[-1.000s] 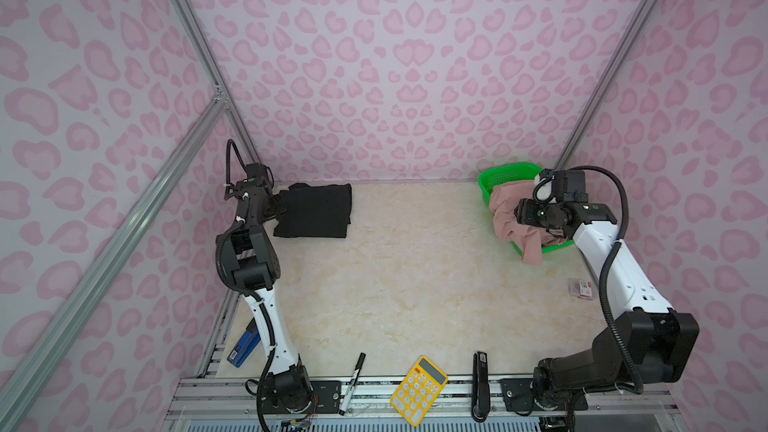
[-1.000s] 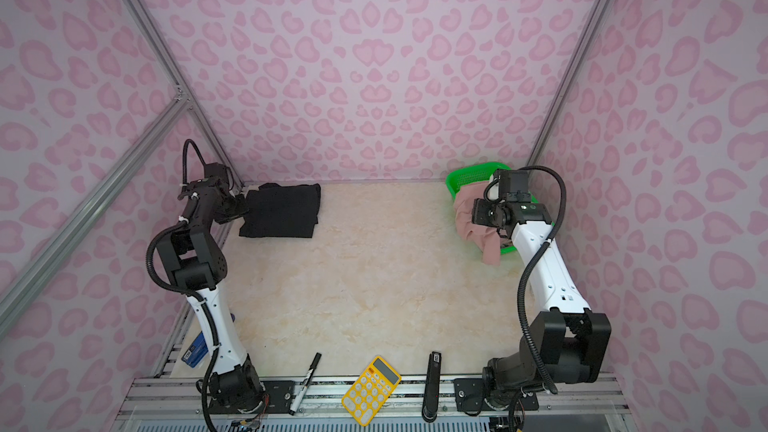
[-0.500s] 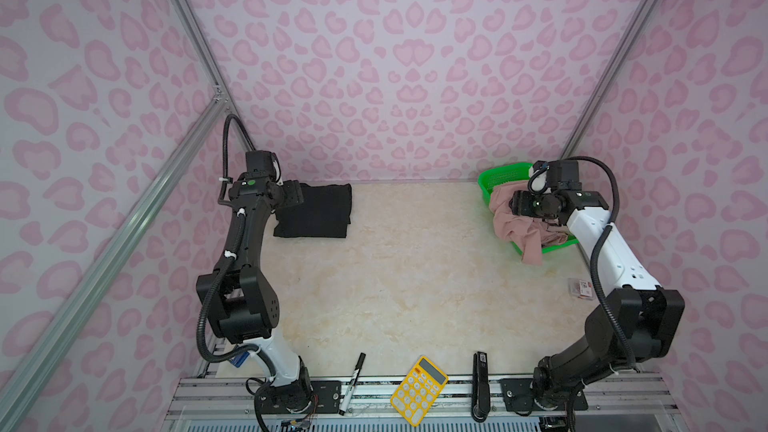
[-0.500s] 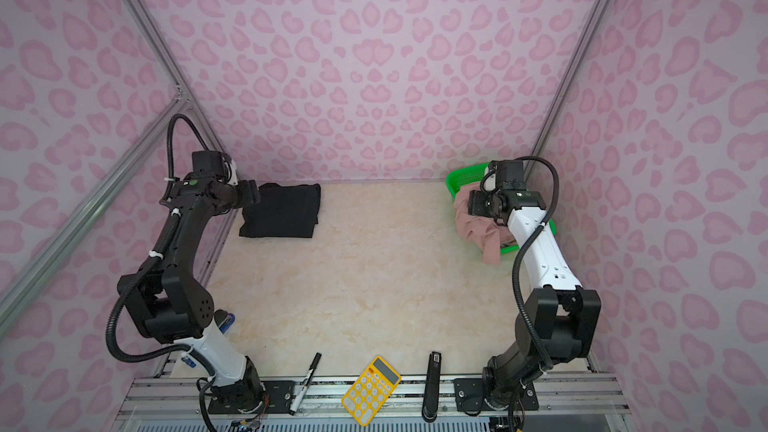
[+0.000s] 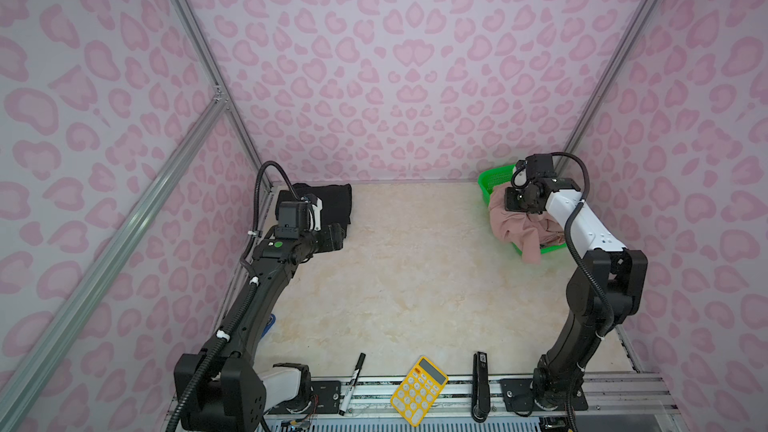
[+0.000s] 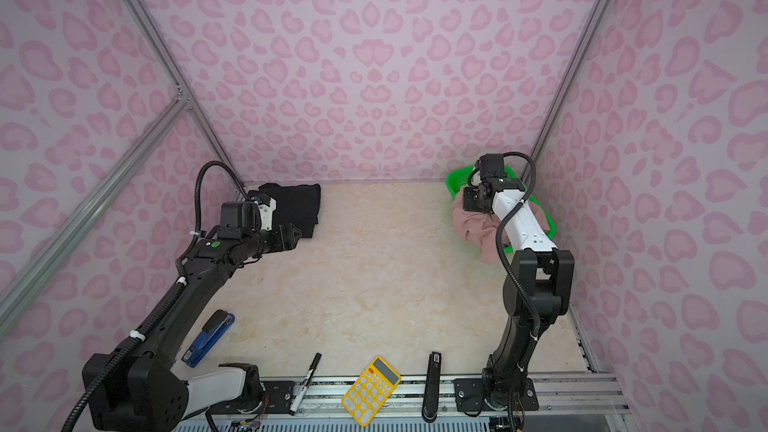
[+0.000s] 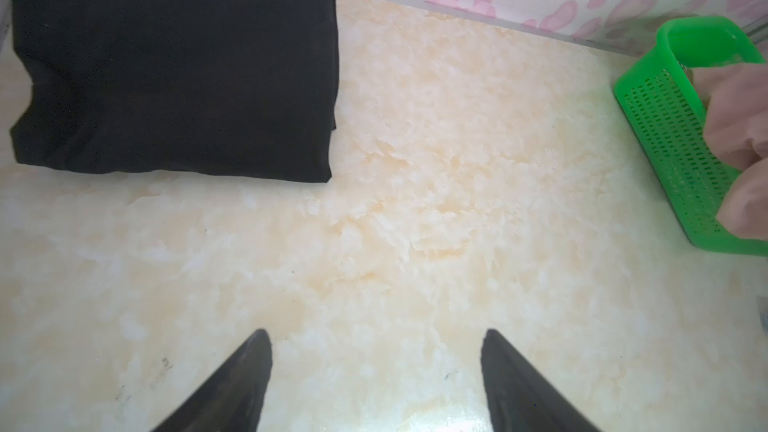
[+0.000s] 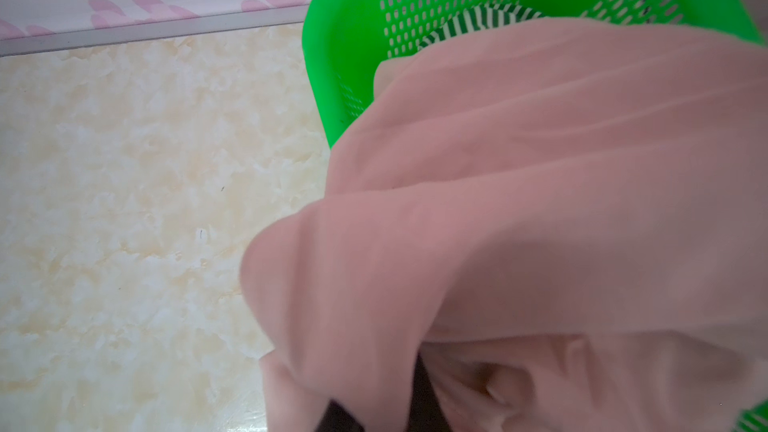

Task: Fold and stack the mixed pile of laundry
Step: 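Release the grey shirt and draw the left gripper back while right holds pink garment, then pull the pink trousers out of the basket with right gripper onto the table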

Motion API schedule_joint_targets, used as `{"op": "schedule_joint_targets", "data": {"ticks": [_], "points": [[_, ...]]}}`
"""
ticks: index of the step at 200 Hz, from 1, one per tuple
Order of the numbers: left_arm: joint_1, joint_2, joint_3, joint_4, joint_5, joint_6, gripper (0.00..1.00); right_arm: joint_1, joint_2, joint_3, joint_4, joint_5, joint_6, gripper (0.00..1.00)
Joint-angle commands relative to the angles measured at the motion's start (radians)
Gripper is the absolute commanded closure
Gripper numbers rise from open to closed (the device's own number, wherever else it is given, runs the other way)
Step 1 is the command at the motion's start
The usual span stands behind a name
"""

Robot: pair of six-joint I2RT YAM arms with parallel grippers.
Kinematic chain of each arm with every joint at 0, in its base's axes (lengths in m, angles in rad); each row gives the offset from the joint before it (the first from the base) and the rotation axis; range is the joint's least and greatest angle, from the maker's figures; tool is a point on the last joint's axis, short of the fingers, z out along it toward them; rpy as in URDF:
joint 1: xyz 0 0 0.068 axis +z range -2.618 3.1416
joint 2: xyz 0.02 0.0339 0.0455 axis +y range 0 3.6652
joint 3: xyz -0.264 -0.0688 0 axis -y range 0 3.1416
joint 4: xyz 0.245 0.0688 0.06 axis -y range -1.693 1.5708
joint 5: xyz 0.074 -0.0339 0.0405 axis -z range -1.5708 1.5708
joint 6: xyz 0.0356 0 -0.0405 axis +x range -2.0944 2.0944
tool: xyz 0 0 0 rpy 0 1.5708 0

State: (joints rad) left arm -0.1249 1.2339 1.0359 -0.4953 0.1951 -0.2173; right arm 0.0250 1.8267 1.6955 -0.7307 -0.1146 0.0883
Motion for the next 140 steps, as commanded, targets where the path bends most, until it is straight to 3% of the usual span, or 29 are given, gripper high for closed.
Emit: {"op": "schedule_joint_targets", "data": {"ticks": [1, 40, 63, 81, 97, 127, 140], "points": [[-0.024, -0.032, -0.035, 0.047, 0.017, -0.016, 0.19, 0.045, -0.068, 0.047, -0.012, 0.058, -0.032, 1.00], [-0.032, -0.047, -0.042, 0.059, 0.024, -0.023, 0.19, 0.199, -0.185, 0.296, -0.151, 0.081, -0.067, 1.00], [-0.032, -0.051, -0.033, 0.071, 0.017, -0.022, 0.17, 0.324, -0.187, 0.508, -0.268, -0.008, -0.087, 1.00], [-0.032, -0.053, -0.022, 0.075, 0.016, -0.028, 0.17, 0.402, -0.192, 0.566, -0.297, -0.103, -0.105, 1.00], [-0.033, -0.057, -0.011, 0.072, 0.020, -0.031, 0.17, 0.418, -0.223, 0.489, -0.248, -0.197, -0.092, 1.00], [-0.032, -0.077, -0.008, 0.059, 0.044, -0.028, 0.17, 0.374, -0.323, 0.103, -0.044, -0.221, 0.013, 1.00], [-0.032, -0.083, -0.008, 0.044, 0.060, -0.017, 0.17, 0.334, -0.345, -0.071, 0.010, -0.197, 0.071, 0.85]]}}
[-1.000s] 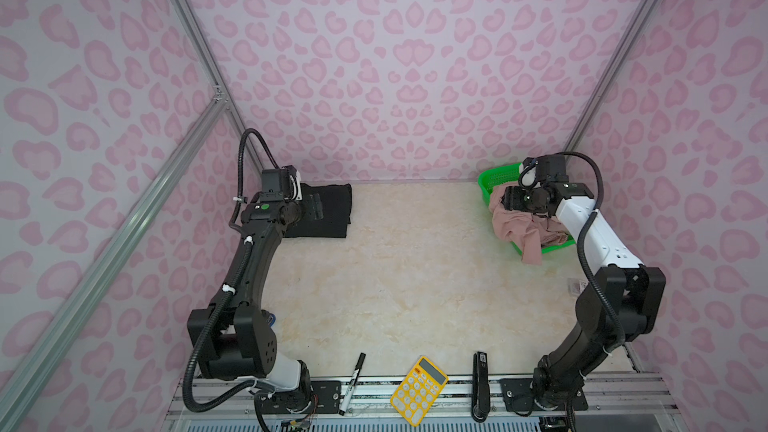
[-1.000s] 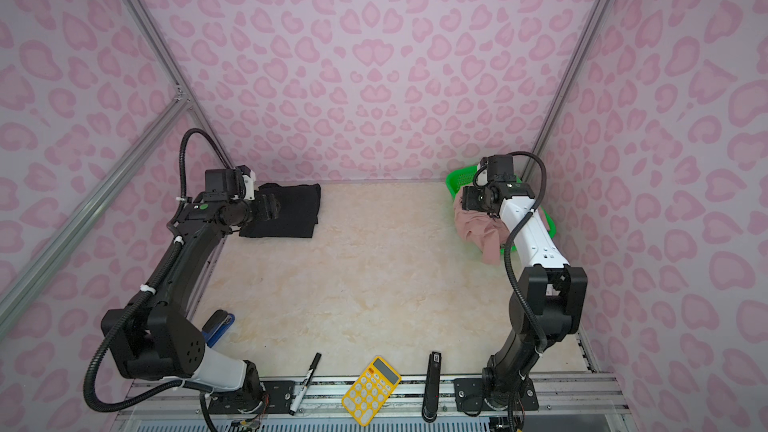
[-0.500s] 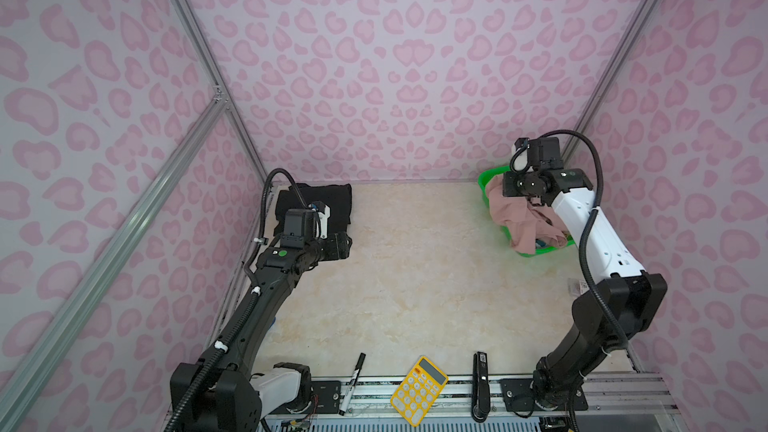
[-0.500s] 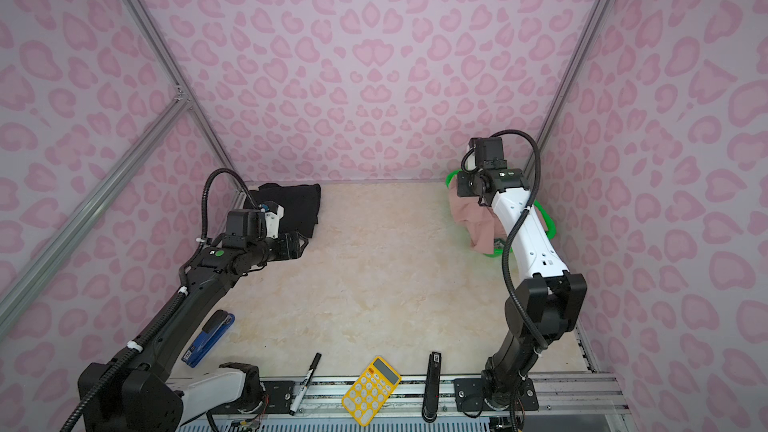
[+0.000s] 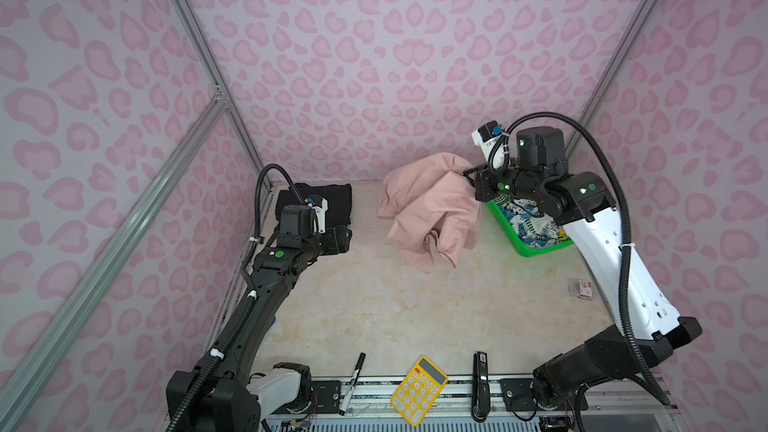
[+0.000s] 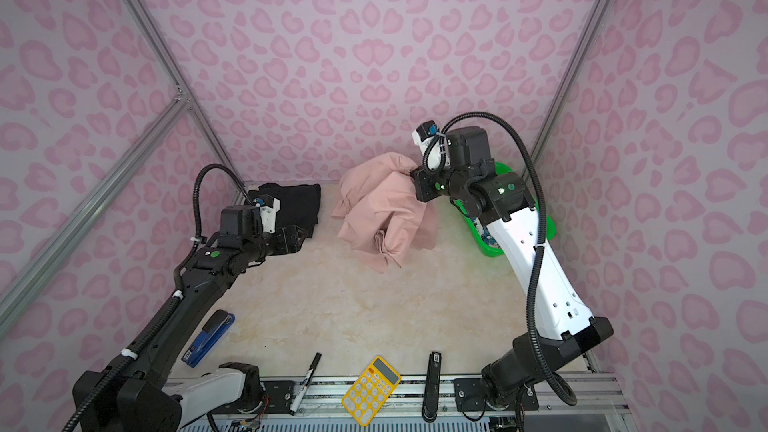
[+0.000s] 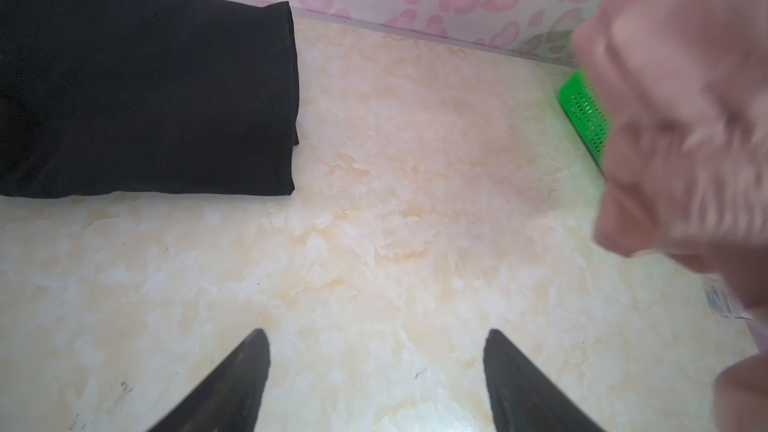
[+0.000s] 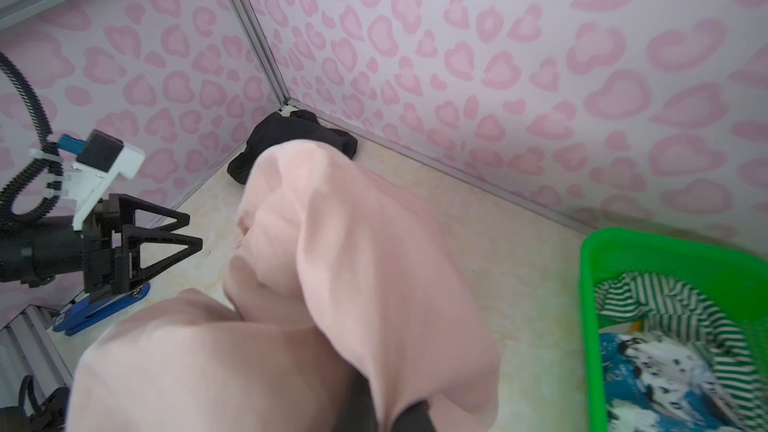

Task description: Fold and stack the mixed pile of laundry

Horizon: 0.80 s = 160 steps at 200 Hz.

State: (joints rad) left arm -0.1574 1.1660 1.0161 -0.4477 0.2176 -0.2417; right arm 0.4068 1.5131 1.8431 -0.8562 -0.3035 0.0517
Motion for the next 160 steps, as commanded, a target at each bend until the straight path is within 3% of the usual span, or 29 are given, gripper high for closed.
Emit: {"op": "schedule_joint_targets", "data": {"ticks": [1, 18, 35, 64, 91, 110, 160], "points": [[0.001, -0.015, 0.012, -0.005, 0.039, 0.008, 0.17, -0.051, -0.033, -0.230, 0.138, -0.006, 0.112, 0.84], [0.000, -0.023, 0.004, -0.024, 0.062, 0.019, 0.18, -0.084, -0.026, -0.396, 0.099, 0.114, 0.146, 0.74], [0.000, -0.025, -0.006, -0.036, 0.073, 0.028, 0.18, -0.080, 0.005, -0.456, -0.019, 0.293, 0.127, 0.63], [-0.014, -0.006, -0.018, -0.056, 0.125, 0.051, 0.20, -0.054, -0.012, -0.484, -0.095, 0.365, 0.106, 0.49], [-0.110, 0.027, -0.028, -0.080, 0.112, 0.044, 0.22, -0.015, -0.078, -0.500, -0.075, 0.243, 0.103, 0.44], [-0.199, 0.021, -0.086, -0.059, 0.113, -0.005, 0.29, 0.022, -0.123, -0.555, -0.064, 0.130, 0.106, 0.43], [-0.380, 0.029, -0.311, 0.034, 0.094, -0.190, 0.34, 0.087, -0.212, -0.834, 0.093, -0.083, 0.207, 0.40]]}}
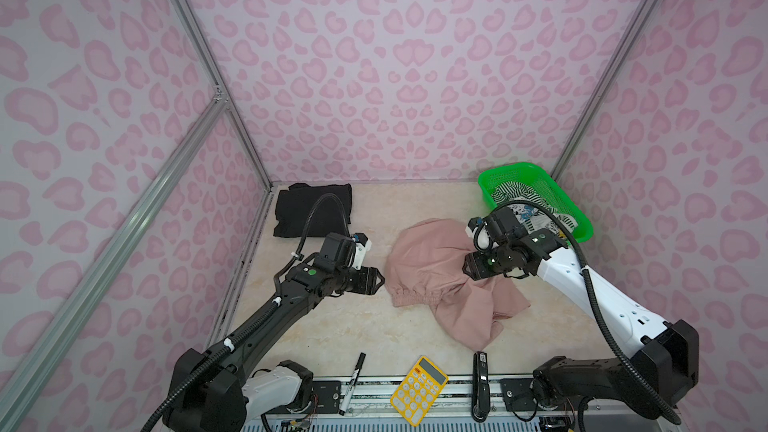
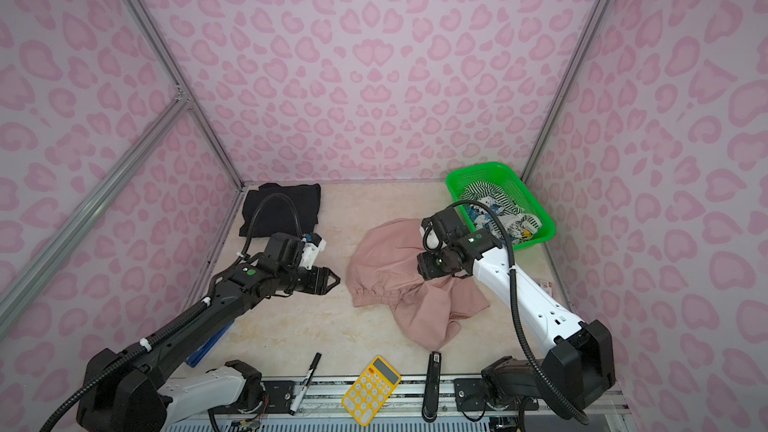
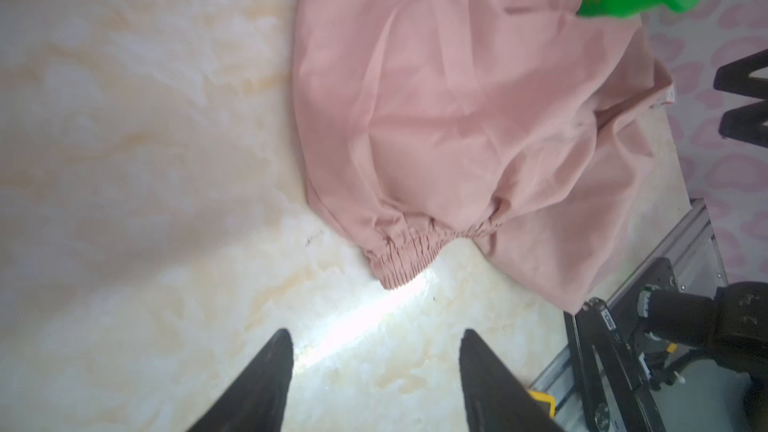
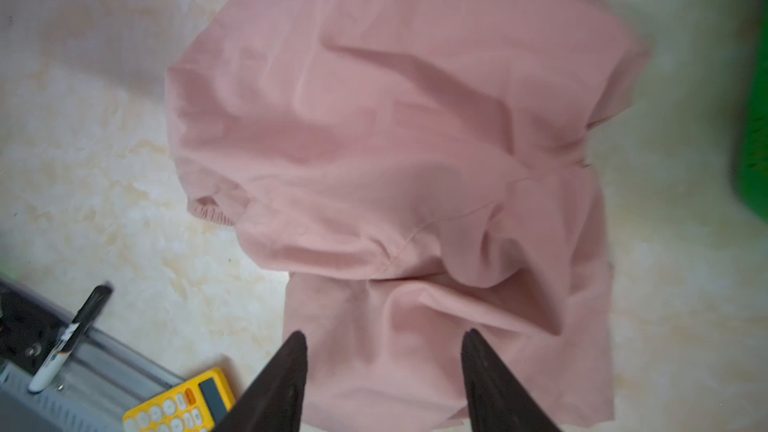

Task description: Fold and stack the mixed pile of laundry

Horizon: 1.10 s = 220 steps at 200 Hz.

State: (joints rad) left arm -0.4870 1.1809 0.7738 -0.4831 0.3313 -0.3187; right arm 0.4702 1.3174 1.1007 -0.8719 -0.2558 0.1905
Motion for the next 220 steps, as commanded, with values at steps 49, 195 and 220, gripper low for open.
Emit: {"op": "schedule_joint_targets", "data": {"ticks": [49, 195, 220], "points": [[-0.130, 0.138, -0.121, 0.250, -0.045, -0.251, 0.33, 0.054, 0.034, -0.145, 0.226, -0.111, 0.156, 0.40], [-0.143, 0.394, 0.104, 0.190, -0.176, -0.372, 0.96, -0.038, 0.083, -0.245, 0.233, 0.117, 0.160, 0.46], [-0.060, 0.336, 0.208, 0.089, -0.164, -0.318, 0.97, -0.076, 0.121, -0.218, 0.222, 0.168, 0.131, 0.61]]}}
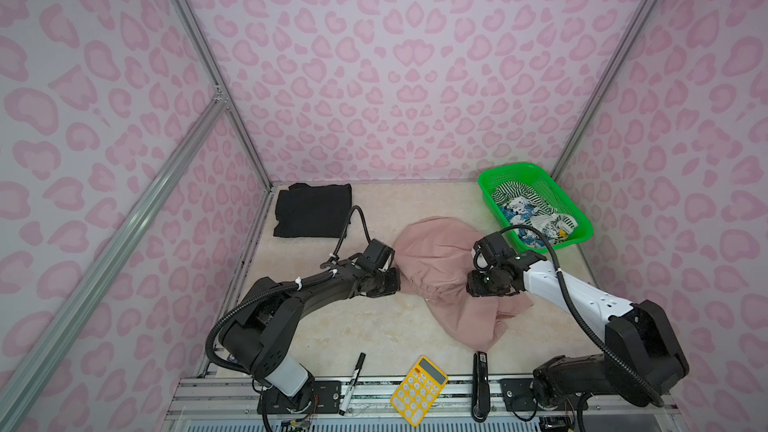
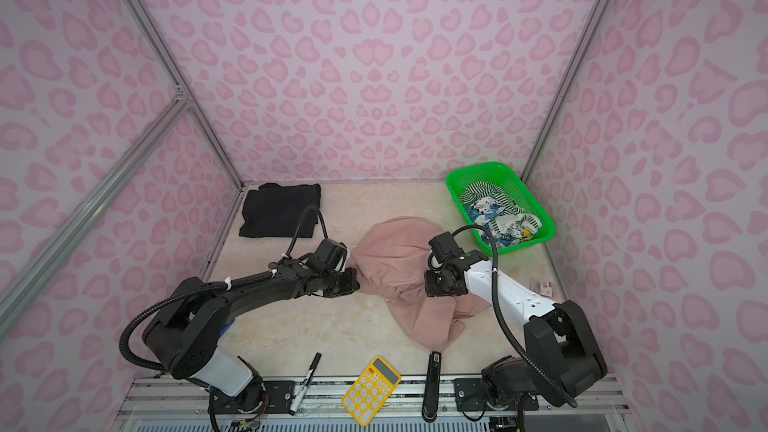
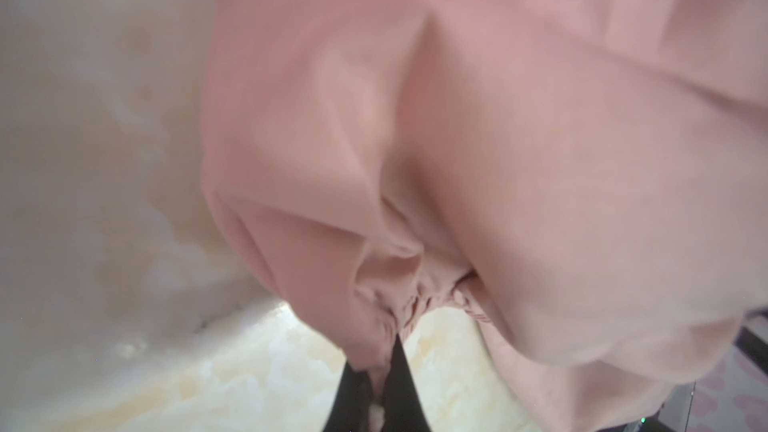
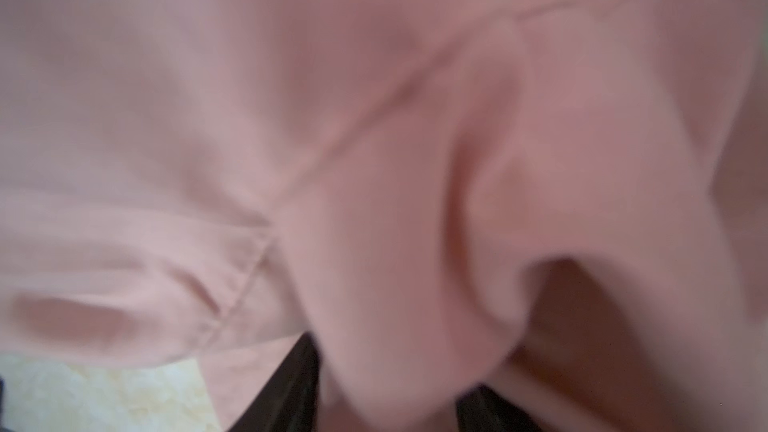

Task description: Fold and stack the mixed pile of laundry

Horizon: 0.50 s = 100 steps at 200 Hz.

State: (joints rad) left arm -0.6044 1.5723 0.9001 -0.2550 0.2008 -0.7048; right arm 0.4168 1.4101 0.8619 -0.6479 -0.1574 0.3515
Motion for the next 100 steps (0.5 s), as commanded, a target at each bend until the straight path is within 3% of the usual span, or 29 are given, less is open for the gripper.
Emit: {"op": "schedule_joint_targets", "data": {"ticks": [1, 53, 81, 100], "points": [[0.061, -0.058, 0.086, -0.143, -0.034, 0.070, 0.97, -0.024, 0.030, 0.023, -0.004, 0.073, -0.031, 0.62], [0.195, -0.149, 0.339, -0.360, 0.086, 0.216, 0.97, -0.051, 0.095, 0.222, -0.099, 0.210, -0.121, 0.94], [0.231, -0.189, 0.468, -0.448, 0.123, 0.253, 0.97, -0.052, 0.105, 0.352, -0.150, 0.253, -0.186, 1.00], [0.256, -0.218, 0.521, -0.464, 0.172, 0.248, 0.97, -0.053, 0.110, 0.421, -0.183, 0.233, -0.219, 0.96]]}}
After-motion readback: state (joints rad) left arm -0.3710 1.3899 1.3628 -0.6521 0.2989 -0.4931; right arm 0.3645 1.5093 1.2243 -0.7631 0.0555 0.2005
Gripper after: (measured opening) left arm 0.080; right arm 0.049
